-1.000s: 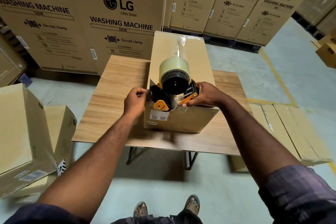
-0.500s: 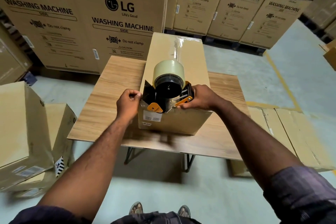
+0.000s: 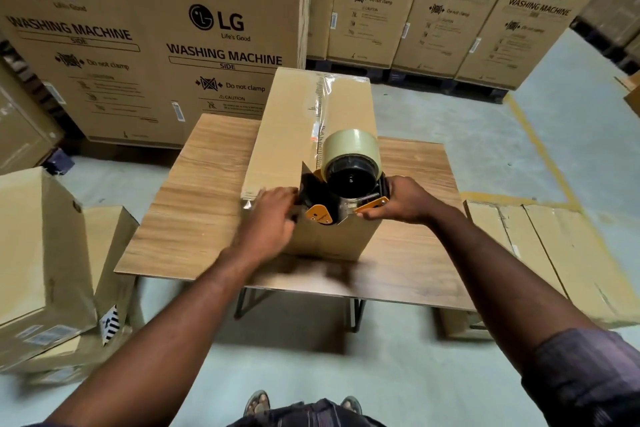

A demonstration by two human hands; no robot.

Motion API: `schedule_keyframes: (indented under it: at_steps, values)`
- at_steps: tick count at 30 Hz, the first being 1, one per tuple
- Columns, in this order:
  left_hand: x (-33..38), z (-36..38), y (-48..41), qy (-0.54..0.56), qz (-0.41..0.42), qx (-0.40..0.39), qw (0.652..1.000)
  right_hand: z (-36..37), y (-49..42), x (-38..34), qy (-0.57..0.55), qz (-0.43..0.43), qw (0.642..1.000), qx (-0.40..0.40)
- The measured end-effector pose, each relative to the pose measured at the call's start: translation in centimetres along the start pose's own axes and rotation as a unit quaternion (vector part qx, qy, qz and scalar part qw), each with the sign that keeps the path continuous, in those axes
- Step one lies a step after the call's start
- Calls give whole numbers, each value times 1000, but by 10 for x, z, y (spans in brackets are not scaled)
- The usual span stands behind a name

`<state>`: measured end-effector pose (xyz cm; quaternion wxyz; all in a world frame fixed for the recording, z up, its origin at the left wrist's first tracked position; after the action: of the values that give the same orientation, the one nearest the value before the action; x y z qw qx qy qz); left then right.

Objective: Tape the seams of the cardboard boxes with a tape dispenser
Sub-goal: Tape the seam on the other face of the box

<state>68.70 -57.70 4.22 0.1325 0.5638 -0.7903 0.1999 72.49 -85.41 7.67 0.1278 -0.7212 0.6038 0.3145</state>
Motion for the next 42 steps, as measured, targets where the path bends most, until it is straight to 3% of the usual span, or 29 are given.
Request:
schedule_keyframes:
  at_steps: [1,3,13,19,25,28,34,42]
  values:
    - [6,8,4,-65,10,-53,996,0,0,1,0,0,1000,0]
    - [8,13,10,-126,6,-75,989,1,0,2,11,-6,1000,1]
    - [-8,20,11,-71,17,-48,996,-29,37,44,-2,22,1000,20]
    - [18,26,8,-87,-22,-20,996,-30,55,74,-49,31,997,43]
    - [94,54,-6,-97,73,-96,988,-25,55,83,-97,36,994,46]
    - [102,60,-9,-123,51,-83,988,-21,59,84,-119,37,991,58]
    - [86,63,-6,-51,35,-56,996,-11,73,110,-159,62,980,97]
    - [113,73,-8,-110,4,-32,993,-14,83,129,-150,83,983,71]
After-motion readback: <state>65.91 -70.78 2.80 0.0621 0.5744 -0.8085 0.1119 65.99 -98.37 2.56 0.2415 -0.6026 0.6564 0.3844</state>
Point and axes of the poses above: each hand's wrist, its own y-axis away from the middle knuckle, its own z-axis out of the palm, x = y × z, the point moved 3 cm from there along -y, towards the middle knuckle, and after that the axes turned 1 degree about x, right-handed, at the moved point
